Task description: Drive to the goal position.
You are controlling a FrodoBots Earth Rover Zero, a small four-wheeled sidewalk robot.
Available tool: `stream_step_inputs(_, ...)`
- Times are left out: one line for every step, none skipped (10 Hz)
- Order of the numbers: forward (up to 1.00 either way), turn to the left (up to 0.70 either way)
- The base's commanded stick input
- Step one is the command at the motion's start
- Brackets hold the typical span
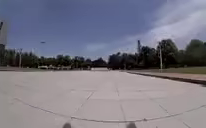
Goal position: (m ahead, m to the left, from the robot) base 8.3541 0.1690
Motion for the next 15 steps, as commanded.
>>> stream_step_inputs(0.45, 0.03)
stream_step_inputs(0.45, 0.03)
stream_step_inputs(0.45, 0.03)
stream_step_inputs(0.45, 0.03)
stream_step_inputs(0.45, 0.03)
stream_step_inputs(0.45, 0.03)
stream_step_inputs(0.45, 0.03)
stream_step_inputs(0.45, 0.03)
stream_step_inputs(0.45, 0.03)
stream_step_inputs(0.45, 0.03)
stream_step_inputs(0.45, 0.03)
stream_step_inputs(0.45, 0.03)
stream_step_inputs(0.45, 0.03)
stream_step_inputs(0.45, 0.03)
stream_step_inputs(0.45, 0.03)
